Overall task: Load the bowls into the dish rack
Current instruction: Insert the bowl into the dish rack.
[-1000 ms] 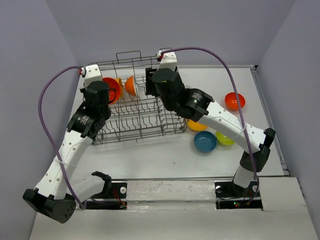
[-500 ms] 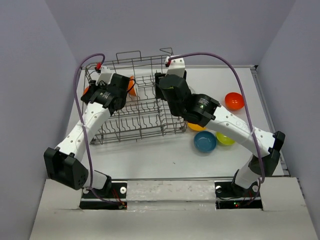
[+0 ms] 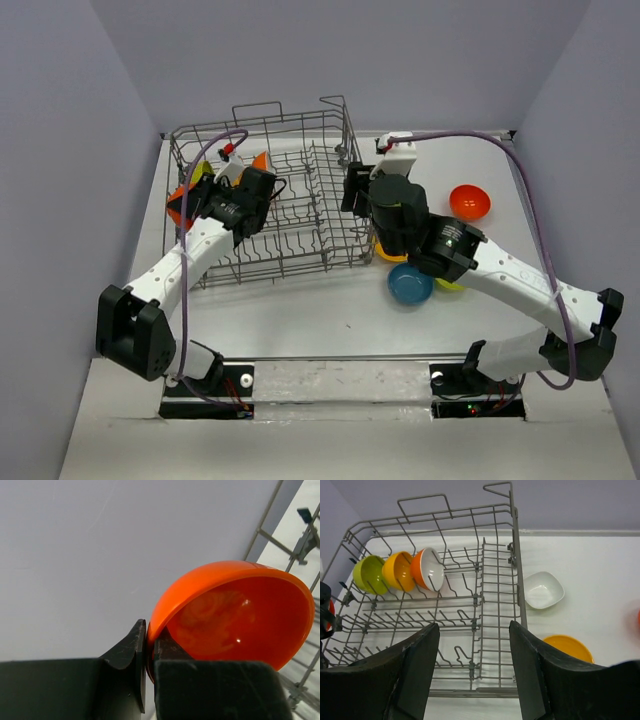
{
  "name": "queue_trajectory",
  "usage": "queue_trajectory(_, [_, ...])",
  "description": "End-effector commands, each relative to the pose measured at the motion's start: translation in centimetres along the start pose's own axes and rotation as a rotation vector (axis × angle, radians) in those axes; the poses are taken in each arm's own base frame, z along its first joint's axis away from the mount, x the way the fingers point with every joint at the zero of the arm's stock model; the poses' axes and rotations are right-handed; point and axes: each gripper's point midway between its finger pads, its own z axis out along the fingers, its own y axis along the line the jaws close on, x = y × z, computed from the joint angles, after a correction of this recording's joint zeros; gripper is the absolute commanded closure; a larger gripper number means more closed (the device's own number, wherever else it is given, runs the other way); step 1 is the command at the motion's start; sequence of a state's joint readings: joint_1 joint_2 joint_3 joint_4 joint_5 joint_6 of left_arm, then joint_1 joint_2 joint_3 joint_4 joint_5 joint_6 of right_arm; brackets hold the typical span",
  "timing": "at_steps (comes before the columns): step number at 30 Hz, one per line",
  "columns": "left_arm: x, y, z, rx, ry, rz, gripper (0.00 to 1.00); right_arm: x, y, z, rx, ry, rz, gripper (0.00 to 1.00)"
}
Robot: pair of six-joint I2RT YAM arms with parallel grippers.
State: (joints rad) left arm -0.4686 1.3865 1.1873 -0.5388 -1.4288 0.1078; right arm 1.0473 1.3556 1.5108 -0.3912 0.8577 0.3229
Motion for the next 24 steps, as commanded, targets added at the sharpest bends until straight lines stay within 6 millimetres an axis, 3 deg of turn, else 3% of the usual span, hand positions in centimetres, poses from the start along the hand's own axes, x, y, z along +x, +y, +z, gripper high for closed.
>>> queue_trajectory(1, [0.3, 4.1, -0.6, -0.193, 0.029, 0.051, 1.00, -1.6, -0.7, -1.0, -0.024, -0.071, 0.115, 0.36])
queue_trajectory(9, [-0.3, 3.5, -0.5, -0.200, 0.029, 0.141, 1.00, -1.3, -1.6, -2.0, -0.043, -0.075, 0.143, 0.36])
queue_trajectory(24, [1.5, 2.0, 1.6, -0.206, 0.101, 0.229, 1.00, -0.8, -1.9, -3.3, -0.112, -0.072, 0.178, 0.36])
